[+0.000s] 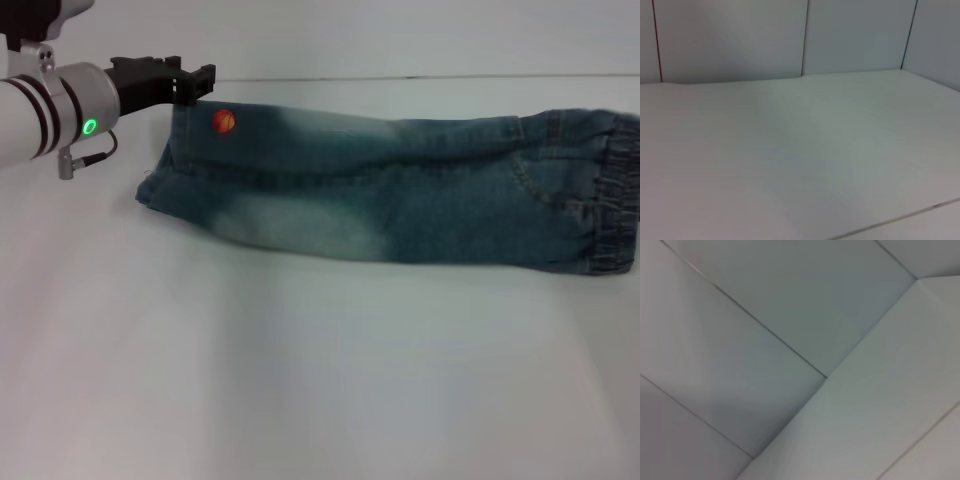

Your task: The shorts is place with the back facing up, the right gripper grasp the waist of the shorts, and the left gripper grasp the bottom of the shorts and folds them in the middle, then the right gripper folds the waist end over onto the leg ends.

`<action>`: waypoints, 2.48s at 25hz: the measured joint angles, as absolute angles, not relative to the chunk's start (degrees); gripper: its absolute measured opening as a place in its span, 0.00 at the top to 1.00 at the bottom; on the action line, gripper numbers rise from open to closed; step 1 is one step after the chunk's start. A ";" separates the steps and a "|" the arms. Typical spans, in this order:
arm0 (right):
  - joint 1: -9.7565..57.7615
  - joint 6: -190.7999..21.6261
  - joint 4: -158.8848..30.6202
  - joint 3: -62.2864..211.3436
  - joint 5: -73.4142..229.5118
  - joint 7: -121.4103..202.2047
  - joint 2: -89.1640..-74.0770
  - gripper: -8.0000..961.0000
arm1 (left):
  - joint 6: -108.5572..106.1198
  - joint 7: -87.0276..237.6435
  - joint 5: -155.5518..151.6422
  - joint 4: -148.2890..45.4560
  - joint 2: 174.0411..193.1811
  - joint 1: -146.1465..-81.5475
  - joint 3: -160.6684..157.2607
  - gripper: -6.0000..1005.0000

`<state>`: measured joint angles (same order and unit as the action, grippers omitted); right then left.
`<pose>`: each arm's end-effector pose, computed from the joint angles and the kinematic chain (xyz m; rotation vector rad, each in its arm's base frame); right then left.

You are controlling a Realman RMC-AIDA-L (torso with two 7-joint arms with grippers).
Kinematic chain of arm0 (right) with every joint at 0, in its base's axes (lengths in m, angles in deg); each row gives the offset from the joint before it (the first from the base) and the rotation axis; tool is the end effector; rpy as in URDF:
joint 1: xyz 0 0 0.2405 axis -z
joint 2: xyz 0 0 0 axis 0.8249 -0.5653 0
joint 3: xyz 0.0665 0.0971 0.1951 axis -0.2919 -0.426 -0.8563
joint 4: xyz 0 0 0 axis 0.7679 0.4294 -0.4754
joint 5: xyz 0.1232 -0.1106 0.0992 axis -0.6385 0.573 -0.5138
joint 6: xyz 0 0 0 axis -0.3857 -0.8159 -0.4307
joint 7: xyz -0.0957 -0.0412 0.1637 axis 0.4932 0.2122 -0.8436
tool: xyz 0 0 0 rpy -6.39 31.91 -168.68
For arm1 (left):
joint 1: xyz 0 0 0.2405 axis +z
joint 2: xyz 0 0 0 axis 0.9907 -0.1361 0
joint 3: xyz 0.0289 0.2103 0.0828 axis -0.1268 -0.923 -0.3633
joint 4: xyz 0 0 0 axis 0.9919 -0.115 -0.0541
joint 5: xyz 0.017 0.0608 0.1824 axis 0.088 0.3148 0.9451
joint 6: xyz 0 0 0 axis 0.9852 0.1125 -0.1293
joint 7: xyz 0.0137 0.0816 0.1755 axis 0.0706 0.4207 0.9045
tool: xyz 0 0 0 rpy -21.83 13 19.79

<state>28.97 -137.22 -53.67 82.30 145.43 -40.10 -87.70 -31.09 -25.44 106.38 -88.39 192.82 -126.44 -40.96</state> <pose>0.3278 0.3730 0.0389 -1.3707 1.3939 1.1908 -0.2039 0.4665 -0.0190 -2.0923 -0.8431 -0.3921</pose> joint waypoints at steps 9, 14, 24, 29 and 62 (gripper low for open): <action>34.46 -140.67 -52.97 82.82 145.42 -39.58 -86.98 0.28 | -31.45 -25.36 104.54 -93.47 193.13 -121.64 -44.06 0.43; 36.96 -141.29 -51.76 85.30 145.55 -39.31 -87.33 0.18 | -33.78 -20.31 95.39 -96.63 193.31 -116.36 -51.62 0.21; 35.94 -138.61 -50.52 87.83 150.25 -38.61 -87.27 0.19 | -44.72 13.76 64.11 -88.28 193.33 -111.34 -57.76 0.12; 35.15 -136.76 -50.18 88.07 150.72 -38.61 -87.41 0.20 | -48.16 18.78 61.30 -84.75 193.33 -111.64 -57.89 0.13; 31.52 -128.01 -50.44 92.07 150.96 -38.75 -88.25 0.27 | -48.81 19.65 60.95 -80.58 193.33 -113.12 -58.19 0.13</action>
